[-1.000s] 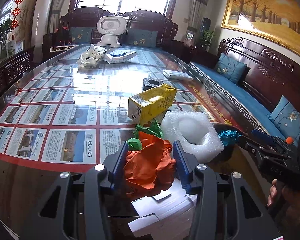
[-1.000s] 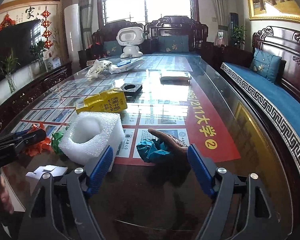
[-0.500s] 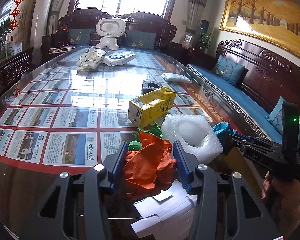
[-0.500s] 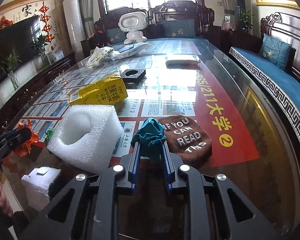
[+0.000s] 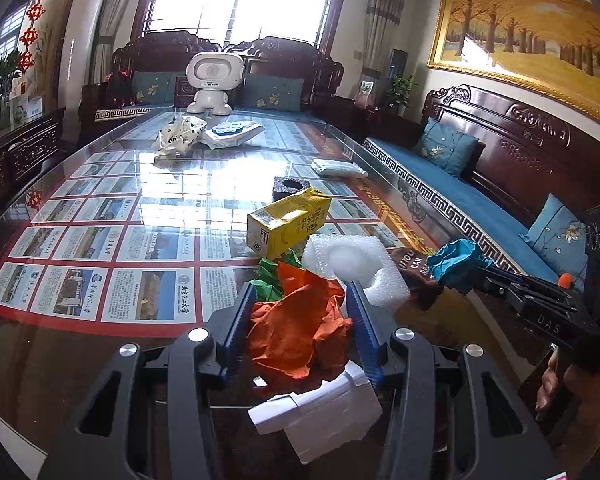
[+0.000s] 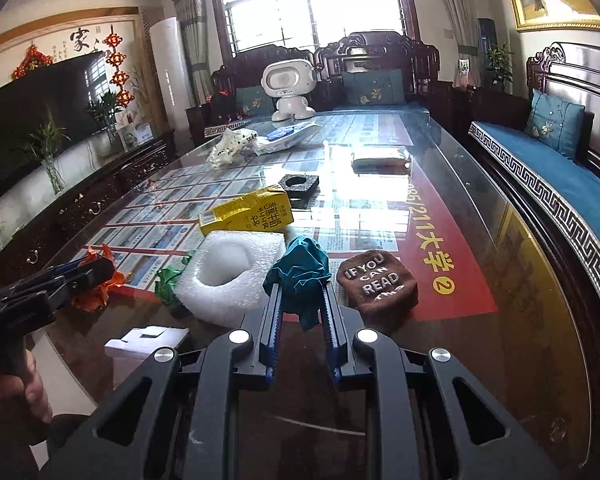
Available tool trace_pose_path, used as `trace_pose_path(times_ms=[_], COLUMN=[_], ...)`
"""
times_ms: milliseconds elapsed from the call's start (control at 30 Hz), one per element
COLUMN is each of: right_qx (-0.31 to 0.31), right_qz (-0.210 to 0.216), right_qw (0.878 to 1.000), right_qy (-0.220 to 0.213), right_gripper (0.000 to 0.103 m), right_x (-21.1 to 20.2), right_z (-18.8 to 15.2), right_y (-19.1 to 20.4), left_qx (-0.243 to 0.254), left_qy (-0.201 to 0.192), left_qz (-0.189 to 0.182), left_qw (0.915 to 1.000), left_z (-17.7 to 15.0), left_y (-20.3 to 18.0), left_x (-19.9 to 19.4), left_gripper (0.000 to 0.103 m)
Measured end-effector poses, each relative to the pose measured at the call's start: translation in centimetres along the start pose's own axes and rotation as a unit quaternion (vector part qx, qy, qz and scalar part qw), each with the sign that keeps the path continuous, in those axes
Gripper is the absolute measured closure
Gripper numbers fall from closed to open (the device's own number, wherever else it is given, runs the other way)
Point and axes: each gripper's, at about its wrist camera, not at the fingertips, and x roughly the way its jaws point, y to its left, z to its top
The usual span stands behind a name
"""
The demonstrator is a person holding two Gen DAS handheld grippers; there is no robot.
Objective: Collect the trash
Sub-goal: 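Carry the orange bag and teal cloth down over the tan bin, then open the left tool to drop the orange bag, then the right drops the cloth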
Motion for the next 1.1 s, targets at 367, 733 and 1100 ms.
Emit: trace_pose_path(times_ms=[367,733,1100], right_qx=[-0.018,-0.008,0.028], right_qz=[0.052,0.064,0.06], right_qw=[0.999,0.993,0.968], right_qy=[0.003,0.103,0.241], right_gripper=[0.084,0.084,0.084], right_x=[-8.8,-11.6,-7.2], right_z=[-6.6,-17.6,-26.8], right_y=[4.3,6.1,5.6], left_qx=[0.047,0.069,0.056], left_qy=[0.023,0.14,0.304], left_qz=[-0.031,-0.055,-0.063], left_qw=[0.9981,0.9863,0.9489], left_z=[-6.5,-18.2,-29.8], left_y=[-4.0,-5.5,-5.8], left_x=[-6.9,-9.1,-2.4], left_gripper=[0.055,0.055,0.055])
